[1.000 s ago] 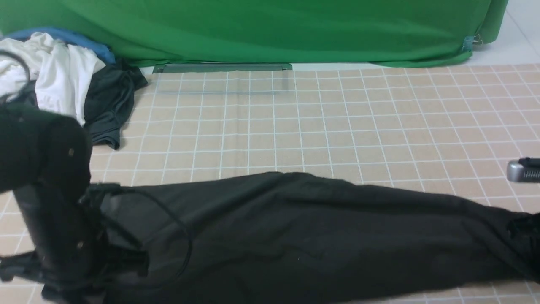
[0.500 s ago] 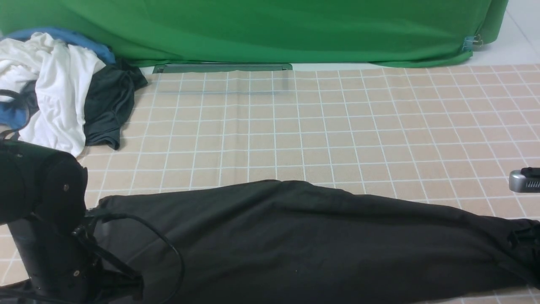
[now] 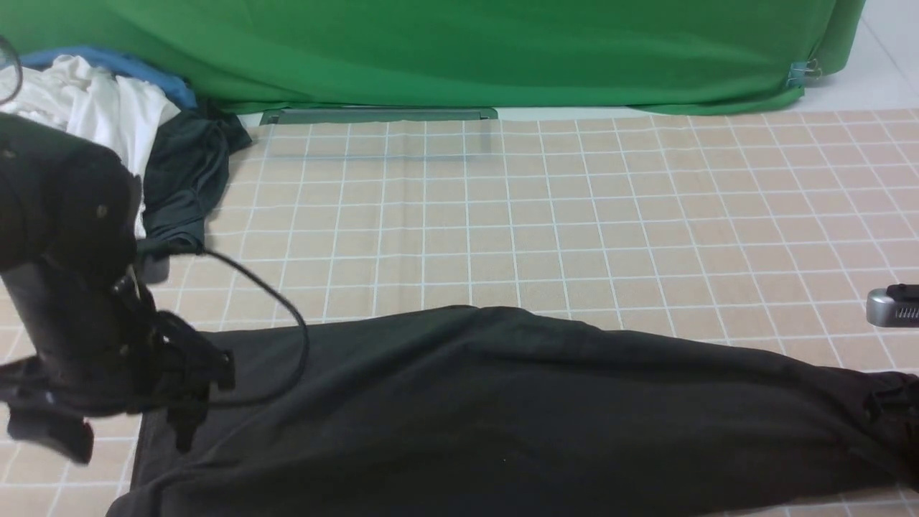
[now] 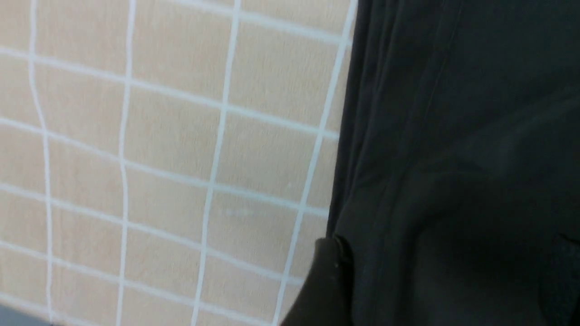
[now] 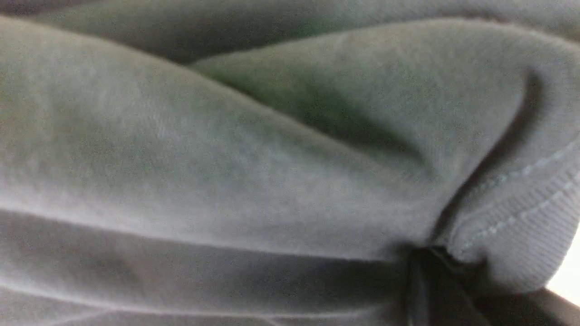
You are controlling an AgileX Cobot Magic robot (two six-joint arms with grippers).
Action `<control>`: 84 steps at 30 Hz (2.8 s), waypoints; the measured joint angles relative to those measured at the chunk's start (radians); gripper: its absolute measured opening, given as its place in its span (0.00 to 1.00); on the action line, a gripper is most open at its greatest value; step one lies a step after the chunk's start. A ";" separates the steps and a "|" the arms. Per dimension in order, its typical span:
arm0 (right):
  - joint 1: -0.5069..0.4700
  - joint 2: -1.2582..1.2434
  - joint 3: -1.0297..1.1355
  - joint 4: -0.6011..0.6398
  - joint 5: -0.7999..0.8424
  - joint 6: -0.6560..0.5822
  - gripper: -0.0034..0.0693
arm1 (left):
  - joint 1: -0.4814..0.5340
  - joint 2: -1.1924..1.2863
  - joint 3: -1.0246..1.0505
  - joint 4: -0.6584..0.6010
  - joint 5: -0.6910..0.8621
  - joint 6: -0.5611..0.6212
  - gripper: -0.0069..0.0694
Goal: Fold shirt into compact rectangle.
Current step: 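Pull the folded dark garment lengthwise by its ends to straighten it flat on the table, then fold the right end of the dark garment over onto its left end with the right gripper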
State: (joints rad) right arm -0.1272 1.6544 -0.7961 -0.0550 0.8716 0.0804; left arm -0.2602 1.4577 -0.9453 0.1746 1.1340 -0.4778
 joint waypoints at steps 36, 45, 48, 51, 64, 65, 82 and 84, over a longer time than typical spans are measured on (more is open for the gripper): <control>0.000 0.070 -0.093 0.090 -0.077 -0.190 0.19 | 0.000 0.000 -0.237 -0.027 -0.138 -0.007 0.82; -0.051 -0.087 -0.111 -0.095 -0.011 -0.119 0.14 | 0.000 -0.005 -0.281 0.057 -0.054 0.011 0.78; -0.076 -0.118 -0.113 -0.113 -0.001 -0.117 0.14 | 0.002 -0.010 -0.287 0.066 -0.047 0.036 0.61; -0.077 -0.118 -0.113 -0.112 0.020 -0.115 0.14 | 0.002 -0.010 -0.288 0.066 -0.041 0.046 0.42; -0.012 -0.217 -0.355 -0.070 0.295 -0.058 0.14 | 0.054 -0.018 -0.404 0.044 -0.095 0.097 0.11; -0.005 -0.234 -0.400 -0.082 0.318 -0.049 0.14 | 0.082 -0.022 -0.422 0.008 -0.088 0.118 0.11; 0.064 -0.278 -0.467 -0.135 0.353 0.036 0.14 | 0.303 -0.032 -0.438 -0.188 -0.048 0.266 0.11; 0.143 -0.280 -0.467 -0.075 0.353 0.099 0.14 | 0.303 -0.032 -0.438 -0.190 -0.048 0.268 0.11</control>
State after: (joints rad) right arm 0.0155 1.3747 -1.2631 -0.1298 1.2243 0.1797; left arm 0.0431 1.4256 -1.3838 -0.0158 1.0856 -0.2099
